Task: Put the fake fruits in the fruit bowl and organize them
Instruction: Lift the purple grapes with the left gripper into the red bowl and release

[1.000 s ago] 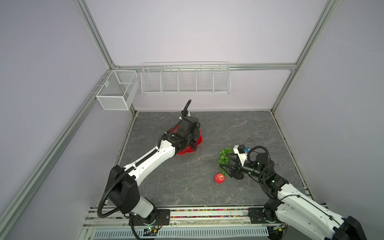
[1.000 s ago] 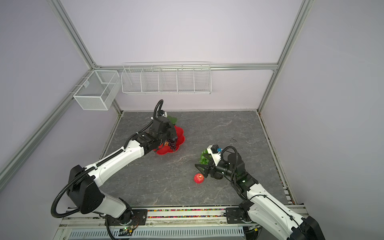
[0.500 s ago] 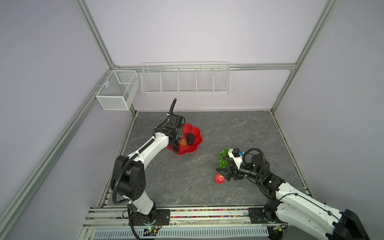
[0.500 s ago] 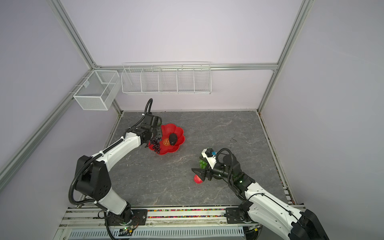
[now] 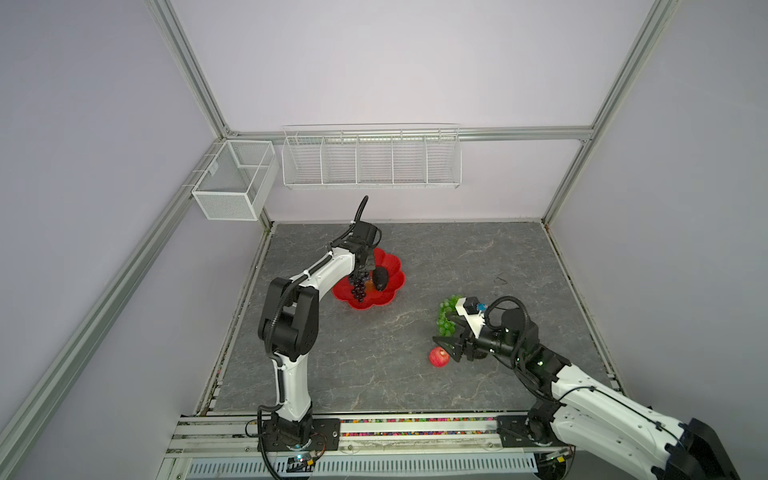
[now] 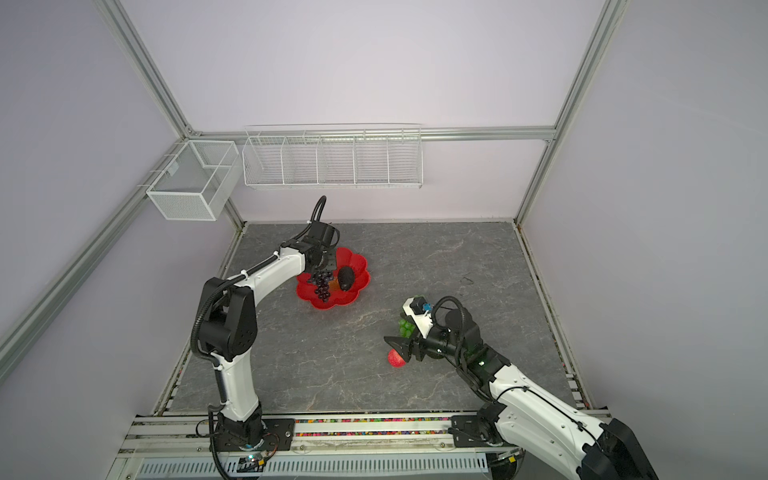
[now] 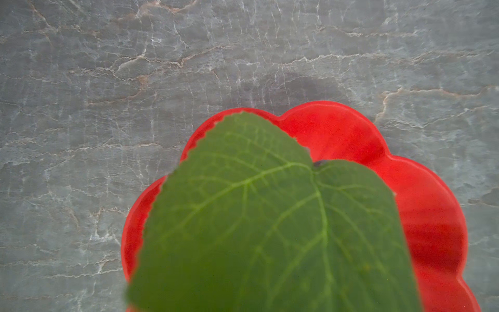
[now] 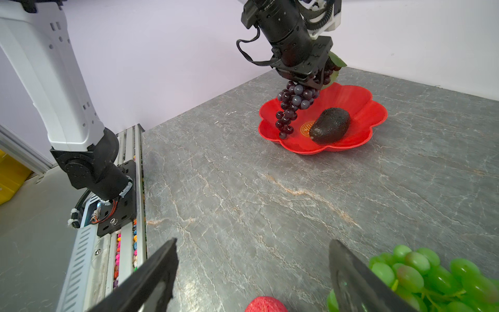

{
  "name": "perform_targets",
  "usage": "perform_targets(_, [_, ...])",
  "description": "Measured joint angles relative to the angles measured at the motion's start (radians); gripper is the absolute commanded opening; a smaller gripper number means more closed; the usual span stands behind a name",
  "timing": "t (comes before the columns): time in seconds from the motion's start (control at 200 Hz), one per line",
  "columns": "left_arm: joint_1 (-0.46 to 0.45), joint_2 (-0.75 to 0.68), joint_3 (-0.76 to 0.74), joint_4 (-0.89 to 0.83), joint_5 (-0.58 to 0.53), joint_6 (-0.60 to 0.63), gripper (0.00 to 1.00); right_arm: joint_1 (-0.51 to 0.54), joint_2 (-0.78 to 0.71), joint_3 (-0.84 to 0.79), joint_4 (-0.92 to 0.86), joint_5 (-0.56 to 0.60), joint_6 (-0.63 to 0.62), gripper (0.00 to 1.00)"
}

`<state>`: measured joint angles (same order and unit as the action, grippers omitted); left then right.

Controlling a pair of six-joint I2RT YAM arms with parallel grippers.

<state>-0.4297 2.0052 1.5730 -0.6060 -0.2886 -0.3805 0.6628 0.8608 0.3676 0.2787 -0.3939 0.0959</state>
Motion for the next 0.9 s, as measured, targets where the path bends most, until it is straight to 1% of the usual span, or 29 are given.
perform_targets(0.155, [0.004,0.040,0.006,-0.018,0.001,0.000,0.31,0.000,0.000,0.001,-0.005,0.005,0.000,0.88])
perform_targets(0.295, [0.005,0.063,0.008,-0.022,0.002,0.000,0.38,0.000,0.000,0.001,-0.005,0.005,-0.004,0.88])
perform_targets(0.465, [0.006,0.076,0.019,-0.036,0.001,0.010,0.57,0.000,0.000,0.001,-0.006,0.005,-0.008,0.88])
perform_targets(0.525, [0.006,0.076,0.023,-0.039,0.000,0.014,0.61,0.000,0.001,0.001,-0.006,0.005,-0.010,0.88])
perform_targets(0.64, [0.006,0.076,0.023,-0.040,-0.002,0.019,0.64,0.000,0.002,0.003,-0.007,0.006,-0.012,0.88])
perform_targets(0.79, [0.006,0.058,0.022,-0.040,-0.007,0.019,0.64,0.000,0.002,0.003,-0.009,0.009,-0.015,0.88])
perform_targets(0.9, [0.006,0.012,-0.002,-0.033,-0.009,0.018,0.64,0.000,0.002,0.003,-0.013,0.010,-0.015,0.88])
